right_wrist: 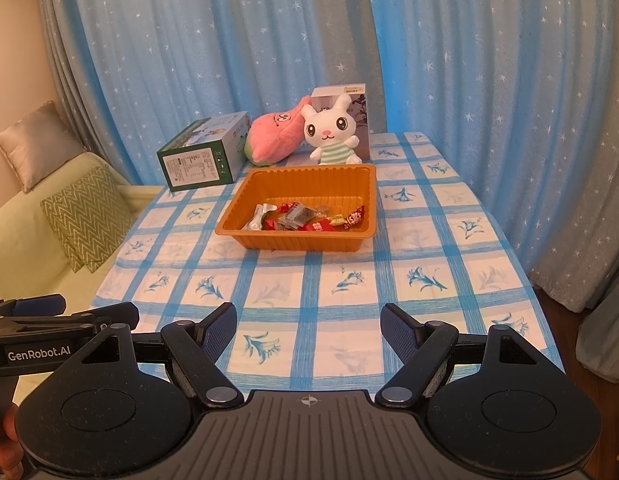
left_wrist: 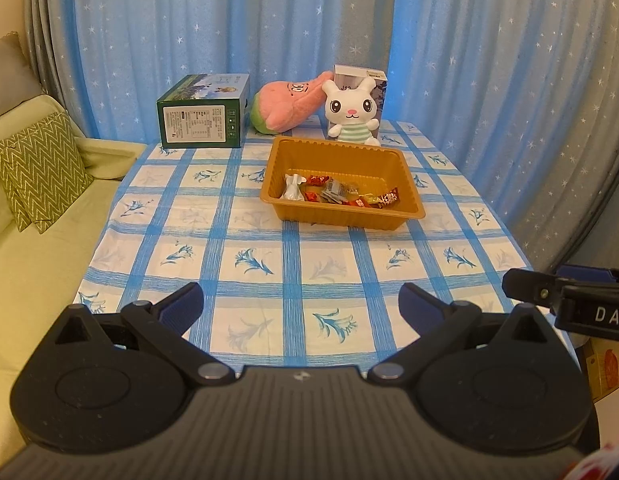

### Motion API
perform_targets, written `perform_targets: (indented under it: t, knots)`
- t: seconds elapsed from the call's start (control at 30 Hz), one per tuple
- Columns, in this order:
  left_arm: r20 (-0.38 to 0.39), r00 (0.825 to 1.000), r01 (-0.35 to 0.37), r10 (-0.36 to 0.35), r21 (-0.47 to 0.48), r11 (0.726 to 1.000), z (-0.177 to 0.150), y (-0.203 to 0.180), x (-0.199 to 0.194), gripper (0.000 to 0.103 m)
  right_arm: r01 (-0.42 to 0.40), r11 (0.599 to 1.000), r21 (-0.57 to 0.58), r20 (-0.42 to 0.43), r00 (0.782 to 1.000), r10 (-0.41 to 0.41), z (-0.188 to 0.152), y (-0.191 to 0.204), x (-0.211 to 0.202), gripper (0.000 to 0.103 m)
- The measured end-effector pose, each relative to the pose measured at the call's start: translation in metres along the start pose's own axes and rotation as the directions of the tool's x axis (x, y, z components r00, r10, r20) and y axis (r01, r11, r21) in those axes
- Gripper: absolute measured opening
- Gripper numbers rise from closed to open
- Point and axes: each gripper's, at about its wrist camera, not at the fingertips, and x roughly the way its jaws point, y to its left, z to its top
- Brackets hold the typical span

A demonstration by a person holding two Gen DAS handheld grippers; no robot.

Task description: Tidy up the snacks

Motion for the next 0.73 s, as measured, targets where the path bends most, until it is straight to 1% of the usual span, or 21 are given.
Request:
perform_targets:
  t: [0.5, 0.73]
  knots:
    - [-0.002, 1.0, 0.0, 0.0, 0.0, 1.0, -0.0003, -0.0005, 0.0006, 0.103, -0.001, 1.0, -0.001, -0.002, 1.0, 0.001, -0.0017, -0.0007, 0.0006, 0.079]
    - [0.003, 1.0, 0.016, -0.016, 0.004, 1.0, -0.009, -0.0002, 0.0015, 0.103, -0.002, 1.0, -0.001, -0.001, 1.0, 0.002, -0.0021, -0.0007, 0.0008, 0.079]
